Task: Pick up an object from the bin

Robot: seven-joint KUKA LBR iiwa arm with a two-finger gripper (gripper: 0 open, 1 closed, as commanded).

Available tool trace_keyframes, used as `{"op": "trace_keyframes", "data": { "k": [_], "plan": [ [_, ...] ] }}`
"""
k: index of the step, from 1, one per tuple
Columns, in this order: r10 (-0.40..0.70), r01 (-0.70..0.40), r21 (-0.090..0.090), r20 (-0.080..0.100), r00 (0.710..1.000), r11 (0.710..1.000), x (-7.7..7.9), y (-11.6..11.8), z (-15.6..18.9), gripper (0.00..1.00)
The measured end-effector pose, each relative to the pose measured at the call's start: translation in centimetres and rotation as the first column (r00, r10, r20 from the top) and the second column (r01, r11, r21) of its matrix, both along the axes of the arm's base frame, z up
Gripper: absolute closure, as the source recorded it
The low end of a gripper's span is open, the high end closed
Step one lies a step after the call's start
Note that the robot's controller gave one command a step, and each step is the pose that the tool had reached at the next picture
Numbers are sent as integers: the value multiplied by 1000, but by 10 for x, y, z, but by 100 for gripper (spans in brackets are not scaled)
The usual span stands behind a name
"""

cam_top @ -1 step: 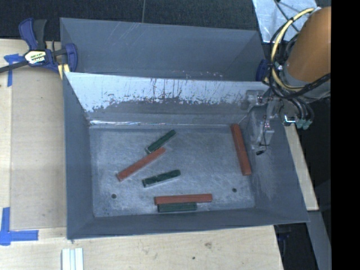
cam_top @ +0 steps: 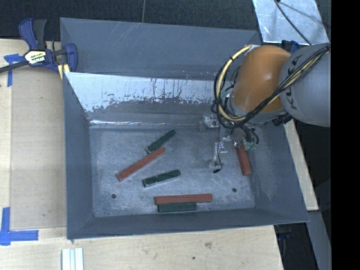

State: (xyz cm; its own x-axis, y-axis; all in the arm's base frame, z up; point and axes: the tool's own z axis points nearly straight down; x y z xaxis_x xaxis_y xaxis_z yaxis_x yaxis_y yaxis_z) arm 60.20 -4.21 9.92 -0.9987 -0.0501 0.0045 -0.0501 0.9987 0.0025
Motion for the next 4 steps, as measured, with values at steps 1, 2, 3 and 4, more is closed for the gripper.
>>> {"op": "trace_keyframes", "data": {
  "k": [1, 2, 3, 4],
  "plan": [
    [-21, 21, 2, 1, 1000, 1000, -60, 71, -31, 0],
    [-66, 66, 0, 16, 998, 998, -80, 106, -27, 0],
    [-67, 67, -2, 12, 998, 998, -81, 104, -28, 100],
    [475, -474, -7, 20, 880, 880, -112, 152, -26, 100]
  ]
}}
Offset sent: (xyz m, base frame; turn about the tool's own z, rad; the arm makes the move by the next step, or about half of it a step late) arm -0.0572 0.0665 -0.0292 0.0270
